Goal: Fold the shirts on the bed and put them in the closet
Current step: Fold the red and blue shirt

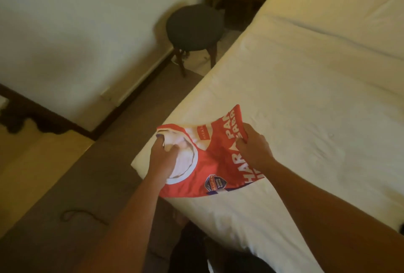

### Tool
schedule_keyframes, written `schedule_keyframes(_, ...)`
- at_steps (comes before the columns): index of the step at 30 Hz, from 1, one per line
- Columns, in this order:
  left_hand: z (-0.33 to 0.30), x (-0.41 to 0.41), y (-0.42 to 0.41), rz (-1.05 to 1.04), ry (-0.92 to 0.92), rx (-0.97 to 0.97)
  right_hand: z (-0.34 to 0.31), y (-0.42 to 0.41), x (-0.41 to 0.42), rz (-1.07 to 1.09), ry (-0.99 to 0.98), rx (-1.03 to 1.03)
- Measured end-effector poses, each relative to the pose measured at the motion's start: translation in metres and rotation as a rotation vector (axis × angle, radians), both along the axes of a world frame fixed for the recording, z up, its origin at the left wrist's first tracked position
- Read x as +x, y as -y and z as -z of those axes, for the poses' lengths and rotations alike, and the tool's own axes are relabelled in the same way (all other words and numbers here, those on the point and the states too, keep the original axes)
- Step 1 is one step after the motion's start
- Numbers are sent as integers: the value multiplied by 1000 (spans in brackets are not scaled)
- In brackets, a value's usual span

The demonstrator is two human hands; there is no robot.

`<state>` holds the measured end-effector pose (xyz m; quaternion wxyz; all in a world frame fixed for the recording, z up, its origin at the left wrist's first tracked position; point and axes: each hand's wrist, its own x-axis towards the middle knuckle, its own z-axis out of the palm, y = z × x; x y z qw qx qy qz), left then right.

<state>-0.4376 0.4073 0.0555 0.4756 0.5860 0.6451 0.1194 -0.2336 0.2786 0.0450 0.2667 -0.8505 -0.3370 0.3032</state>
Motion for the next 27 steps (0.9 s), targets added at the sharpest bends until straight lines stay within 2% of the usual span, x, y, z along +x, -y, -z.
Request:
schedule_keyframes(8, -44, -106, -1, -213, 48, 98, -43, -64, -80, -278, 90, 56)
schedule_keyframes(15, -49, -194, -37, -407, 74, 59, -46, -137, -162, -411, 63, 88)
schedule_keyframes(20, -49, -253, -88, -447, 96, 16, -43, -202, -226, -471, 47, 89)
schedule_keyframes(27, -60, -322, -152, -500, 181, 61, -45, -282, -300, -577, 32, 119)
